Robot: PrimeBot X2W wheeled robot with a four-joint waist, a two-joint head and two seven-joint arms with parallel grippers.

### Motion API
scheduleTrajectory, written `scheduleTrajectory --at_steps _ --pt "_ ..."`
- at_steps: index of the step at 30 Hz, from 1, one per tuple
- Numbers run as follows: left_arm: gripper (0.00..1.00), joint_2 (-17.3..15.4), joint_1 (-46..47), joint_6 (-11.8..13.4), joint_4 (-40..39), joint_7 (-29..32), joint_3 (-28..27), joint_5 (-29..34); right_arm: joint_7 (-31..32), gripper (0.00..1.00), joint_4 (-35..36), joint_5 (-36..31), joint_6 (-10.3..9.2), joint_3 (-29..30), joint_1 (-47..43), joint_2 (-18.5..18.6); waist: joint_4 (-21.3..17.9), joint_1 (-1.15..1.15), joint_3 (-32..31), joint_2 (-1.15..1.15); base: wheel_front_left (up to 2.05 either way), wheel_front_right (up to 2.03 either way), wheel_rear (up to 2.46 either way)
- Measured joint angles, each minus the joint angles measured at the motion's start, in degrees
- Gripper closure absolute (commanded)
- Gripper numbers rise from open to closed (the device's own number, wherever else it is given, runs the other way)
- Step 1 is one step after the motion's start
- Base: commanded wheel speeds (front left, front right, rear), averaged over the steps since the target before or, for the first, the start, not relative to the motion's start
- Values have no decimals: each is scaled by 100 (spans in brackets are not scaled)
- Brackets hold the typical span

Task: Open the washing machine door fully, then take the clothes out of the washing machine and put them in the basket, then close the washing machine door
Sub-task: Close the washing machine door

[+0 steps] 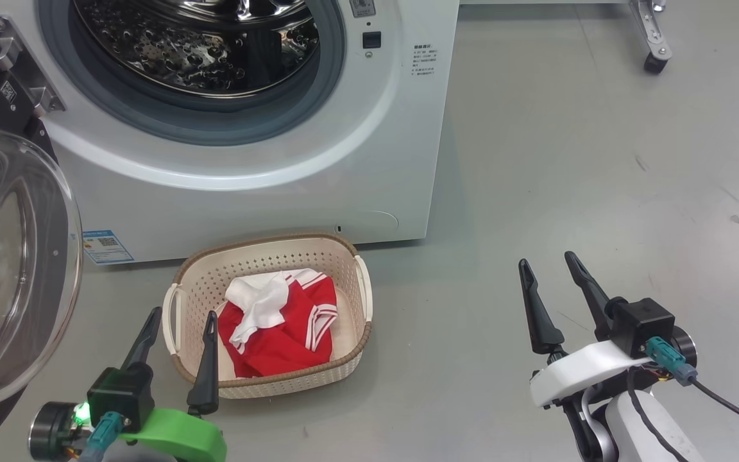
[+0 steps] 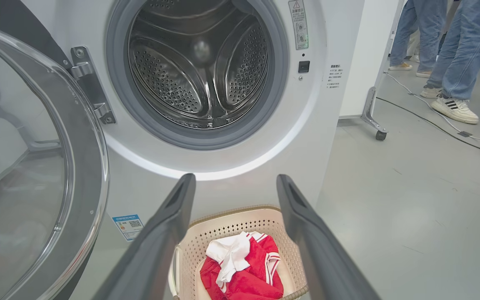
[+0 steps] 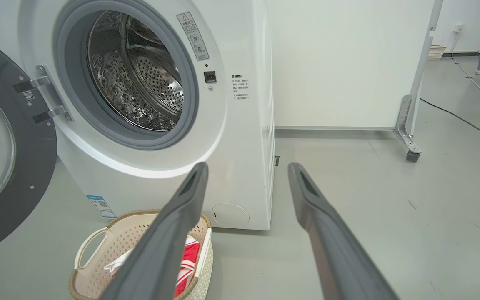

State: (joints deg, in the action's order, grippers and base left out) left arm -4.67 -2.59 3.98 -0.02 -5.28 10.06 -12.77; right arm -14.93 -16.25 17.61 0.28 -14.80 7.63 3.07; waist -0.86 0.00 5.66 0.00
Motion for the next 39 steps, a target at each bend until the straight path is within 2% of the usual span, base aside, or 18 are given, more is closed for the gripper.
scheduleTrajectory --at_steps 9,16,25,39 --pt "0 1 -2 0 -20 16 107 1 0 0 4 -4 -45 113 -114 -2 165 0 -24 0 0 0 0" --pt "0 11 1 0 -45 -22 114 -3 0 0 60 -47 -45 181 -114 15 503 0 -7 0 0 0 0" --pt "0 35 3 33 -40 -143 102 -34 0 0 65 -67 -42 237 -114 54 1031 0 -1 0 0 0 0" --pt "0 75 -2 97 25 -212 25 -183 0 0 65 -123 -34 234 -114 60 2130 0 -36 0 0 0 0"
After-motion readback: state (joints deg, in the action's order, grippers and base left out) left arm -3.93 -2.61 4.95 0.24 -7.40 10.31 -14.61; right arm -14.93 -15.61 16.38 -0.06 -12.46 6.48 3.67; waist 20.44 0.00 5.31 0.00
